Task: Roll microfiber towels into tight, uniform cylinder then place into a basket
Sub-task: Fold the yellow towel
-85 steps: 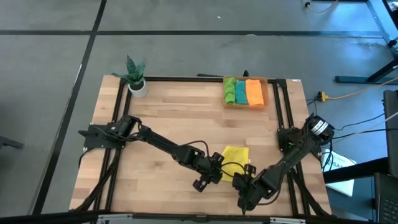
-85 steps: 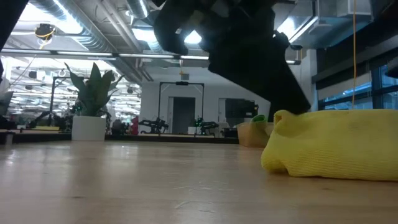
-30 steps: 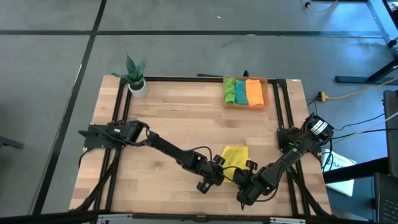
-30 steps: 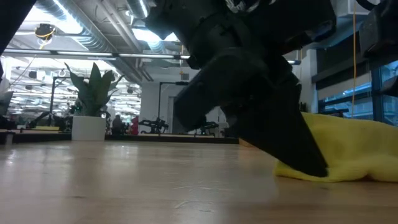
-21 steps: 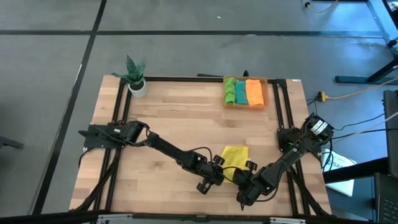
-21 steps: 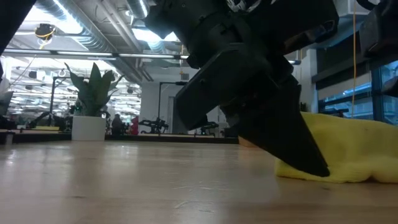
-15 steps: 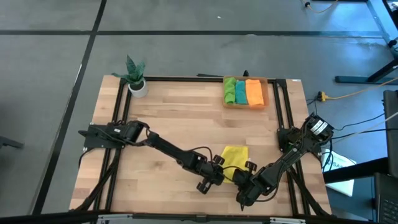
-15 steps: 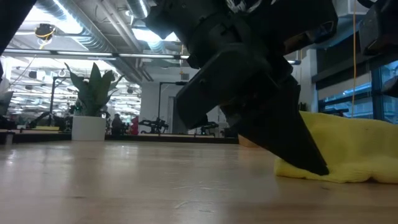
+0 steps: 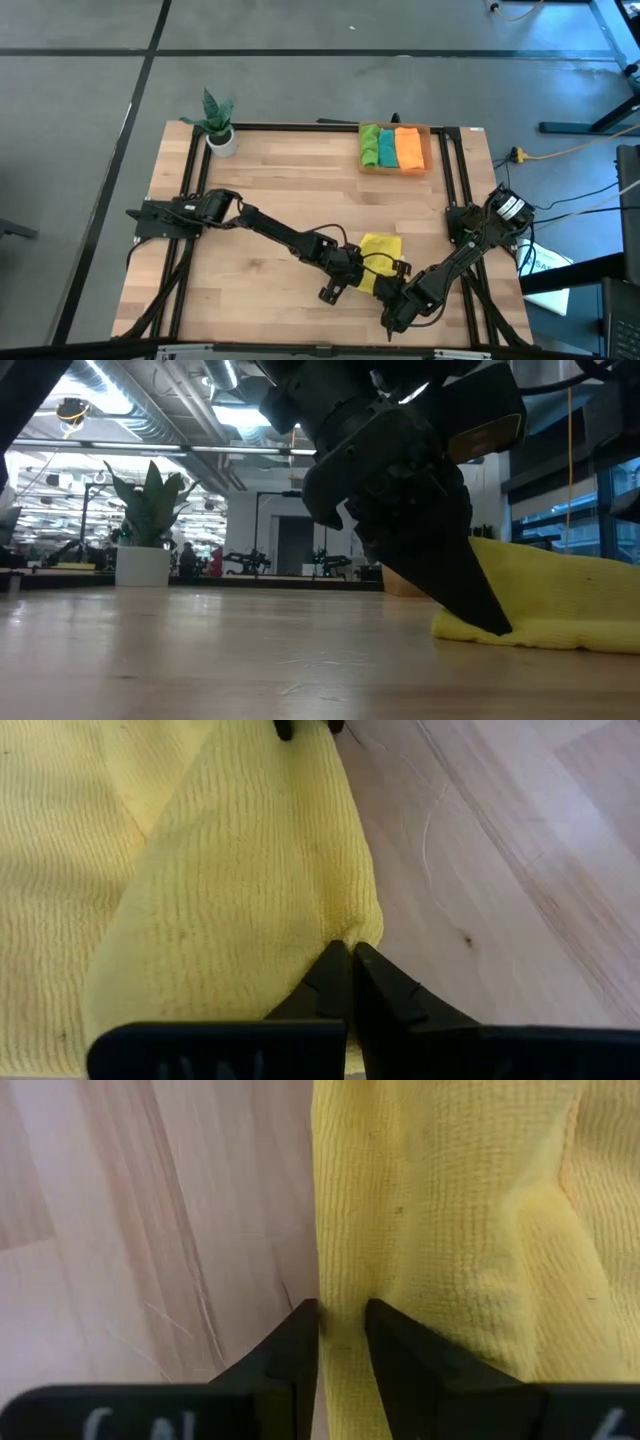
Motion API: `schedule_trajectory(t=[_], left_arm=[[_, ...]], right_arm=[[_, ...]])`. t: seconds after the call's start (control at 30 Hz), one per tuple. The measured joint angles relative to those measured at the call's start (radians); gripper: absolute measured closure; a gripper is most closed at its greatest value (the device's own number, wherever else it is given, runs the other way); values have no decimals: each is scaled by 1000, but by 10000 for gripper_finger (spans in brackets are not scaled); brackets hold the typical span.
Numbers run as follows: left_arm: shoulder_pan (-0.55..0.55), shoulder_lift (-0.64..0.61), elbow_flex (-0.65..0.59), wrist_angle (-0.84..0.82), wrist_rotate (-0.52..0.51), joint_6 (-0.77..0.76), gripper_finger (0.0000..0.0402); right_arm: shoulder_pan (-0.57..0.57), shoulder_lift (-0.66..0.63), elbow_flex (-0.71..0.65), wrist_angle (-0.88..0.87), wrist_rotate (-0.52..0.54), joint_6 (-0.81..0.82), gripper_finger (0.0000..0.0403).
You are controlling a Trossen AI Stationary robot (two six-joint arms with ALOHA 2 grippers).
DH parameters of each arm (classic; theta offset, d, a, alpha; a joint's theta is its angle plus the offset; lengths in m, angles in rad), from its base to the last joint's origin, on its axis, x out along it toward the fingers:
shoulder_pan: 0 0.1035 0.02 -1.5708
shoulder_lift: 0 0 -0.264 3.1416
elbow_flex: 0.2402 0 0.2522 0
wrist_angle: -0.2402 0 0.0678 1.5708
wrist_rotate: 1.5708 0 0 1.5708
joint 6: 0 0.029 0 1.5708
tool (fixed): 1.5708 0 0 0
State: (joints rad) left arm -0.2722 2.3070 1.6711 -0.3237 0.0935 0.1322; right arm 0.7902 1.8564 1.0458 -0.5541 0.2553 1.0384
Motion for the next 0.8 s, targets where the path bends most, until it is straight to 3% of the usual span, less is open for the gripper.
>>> schedule_trajectory(t=[0.2, 0.4, 0.8], left_arm=[[-1, 0, 0, 0, 0, 1, 401], [2, -7, 0, -8, 40, -25, 401], [24, -85, -2, -142, 113, -62, 401]], right_arm=[[0, 2, -2, -1, -10, 2, 314], [-2, 4, 5, -16, -27, 21, 391], [-13, -44, 52, -25, -47, 30, 401]])
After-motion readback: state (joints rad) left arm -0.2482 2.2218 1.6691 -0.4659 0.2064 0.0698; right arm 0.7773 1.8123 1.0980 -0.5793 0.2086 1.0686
